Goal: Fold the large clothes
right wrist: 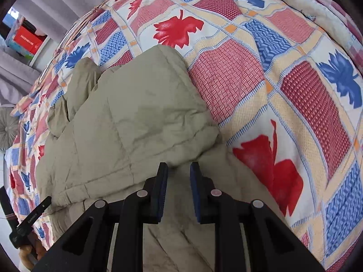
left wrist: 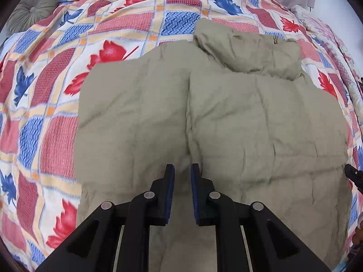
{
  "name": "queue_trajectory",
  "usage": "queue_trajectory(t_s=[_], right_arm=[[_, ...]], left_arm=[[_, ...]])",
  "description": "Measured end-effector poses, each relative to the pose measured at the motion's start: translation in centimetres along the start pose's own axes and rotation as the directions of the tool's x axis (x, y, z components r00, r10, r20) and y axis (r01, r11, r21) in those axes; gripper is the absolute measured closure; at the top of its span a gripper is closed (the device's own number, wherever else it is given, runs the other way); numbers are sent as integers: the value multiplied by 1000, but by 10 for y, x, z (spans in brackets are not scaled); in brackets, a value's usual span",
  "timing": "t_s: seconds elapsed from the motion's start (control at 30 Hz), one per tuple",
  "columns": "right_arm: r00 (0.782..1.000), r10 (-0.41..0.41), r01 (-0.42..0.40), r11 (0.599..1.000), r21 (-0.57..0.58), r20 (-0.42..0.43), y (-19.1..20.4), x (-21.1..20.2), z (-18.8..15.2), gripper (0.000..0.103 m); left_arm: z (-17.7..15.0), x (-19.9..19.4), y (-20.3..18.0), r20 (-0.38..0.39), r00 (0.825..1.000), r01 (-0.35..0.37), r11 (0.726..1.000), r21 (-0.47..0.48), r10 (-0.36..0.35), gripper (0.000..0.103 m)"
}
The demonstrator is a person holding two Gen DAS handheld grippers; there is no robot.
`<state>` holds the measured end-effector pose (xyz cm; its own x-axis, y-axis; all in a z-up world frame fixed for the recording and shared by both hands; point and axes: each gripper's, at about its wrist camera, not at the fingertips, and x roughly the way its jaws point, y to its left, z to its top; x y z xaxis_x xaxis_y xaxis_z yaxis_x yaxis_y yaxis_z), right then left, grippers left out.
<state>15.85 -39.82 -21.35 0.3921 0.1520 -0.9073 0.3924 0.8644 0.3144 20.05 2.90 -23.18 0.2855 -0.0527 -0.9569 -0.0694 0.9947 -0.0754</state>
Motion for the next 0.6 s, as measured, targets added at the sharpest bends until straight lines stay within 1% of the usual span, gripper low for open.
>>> queue_trajectory(t_s=[0.13,0.27,0.33,0.37,0.4,0.5,0.6], right_arm=[[1000,3,-3,1000,0,-17,-1,-11,-21,80],[998,4,-4,1000,4,-68,-6,-18,-48,80],[996,4,-3,1000,6,-88,-9,-21,-60,74],[995,3,-3,1000,9,-96,-10,-22,-65,68],[994,4,-3,1000,13,-106,-12,-24,-70,65],[992,4,-2,1000,19,-123,-16,-29,-85,65],[989,9,-4,1000,29,-149,-18,-31,-98,65]], left_arm=[[-30,-4,9,-45,999,-8,1000,-12,8,87],[-58,-8,18,-84,996,-12,999,-32,10,87],[-69,-10,24,-106,994,-12,999,-51,7,87],[-75,-10,27,-119,993,-15,998,-59,8,87],[-80,-11,29,-127,992,-18,998,-62,10,87],[-95,-16,33,-149,989,-32,998,-54,23,87],[-108,-23,33,-170,985,-30,999,-19,26,87]])
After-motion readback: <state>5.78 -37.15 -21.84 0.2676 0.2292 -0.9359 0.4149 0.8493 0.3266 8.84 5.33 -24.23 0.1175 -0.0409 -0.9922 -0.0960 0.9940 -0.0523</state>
